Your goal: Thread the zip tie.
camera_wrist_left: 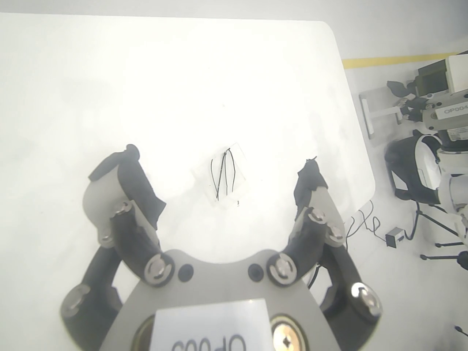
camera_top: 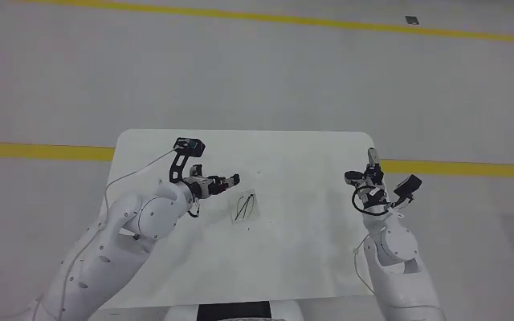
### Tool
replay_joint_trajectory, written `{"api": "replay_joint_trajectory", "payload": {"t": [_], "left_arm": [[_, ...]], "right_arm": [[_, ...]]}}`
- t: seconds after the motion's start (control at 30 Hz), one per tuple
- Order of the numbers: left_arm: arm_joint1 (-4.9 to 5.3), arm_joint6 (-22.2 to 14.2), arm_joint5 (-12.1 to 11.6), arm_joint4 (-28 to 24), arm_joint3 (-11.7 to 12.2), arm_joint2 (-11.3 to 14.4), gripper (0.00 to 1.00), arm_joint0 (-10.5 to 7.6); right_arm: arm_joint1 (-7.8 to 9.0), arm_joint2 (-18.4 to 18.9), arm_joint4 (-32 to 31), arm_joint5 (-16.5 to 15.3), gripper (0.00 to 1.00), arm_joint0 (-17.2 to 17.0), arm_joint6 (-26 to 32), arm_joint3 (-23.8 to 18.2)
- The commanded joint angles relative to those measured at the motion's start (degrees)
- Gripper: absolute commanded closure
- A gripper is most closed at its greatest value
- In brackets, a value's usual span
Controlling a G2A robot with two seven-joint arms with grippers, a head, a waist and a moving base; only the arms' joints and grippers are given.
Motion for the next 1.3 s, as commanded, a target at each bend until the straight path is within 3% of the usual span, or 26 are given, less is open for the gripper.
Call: {"api": "replay_joint_trajectory", "payload": {"t": [0.0, 0.5, 0.67, 0.77, 0.9, 1.27], "left_arm": [[0.0, 0.0, 0.0, 0.0, 0.0, 0.0, 0.0, 0.0], [0.02, -0.5, -0.5, 0.4, -0.2, 0.3, 0.0, -0.2], [-0.02, -7.9, -1.2, 5.0, -1.3, 3.6, 0.0, -3.98], [-0.47, -12.0, 1.1, 7.8, -0.2, 6.6, 0.0, -6.8], [-1.45, -15.2, 1.1, 9.9, 3.0, 8.6, 0.0, -9.26], [-1.53, -15.3, 1.1, 10.3, 3.1, 8.6, 0.0, -9.34]], "right_arm": [[0.0, 0.0, 0.0, 0.0, 0.0, 0.0, 0.0, 0.0], [0.0, 0.0, 0.0, 0.0, 0.0, 0.0, 0.0, 0.0], [0.0, 0.0, 0.0, 0.0, 0.0, 0.0, 0.0, 0.0], [0.0, 0.0, 0.0, 0.0, 0.0, 0.0, 0.0, 0.0], [0.0, 0.0, 0.0, 0.0, 0.0, 0.0, 0.0, 0.0], [0.0, 0.0, 0.0, 0.0, 0.0, 0.0, 0.0, 0.0]]}}
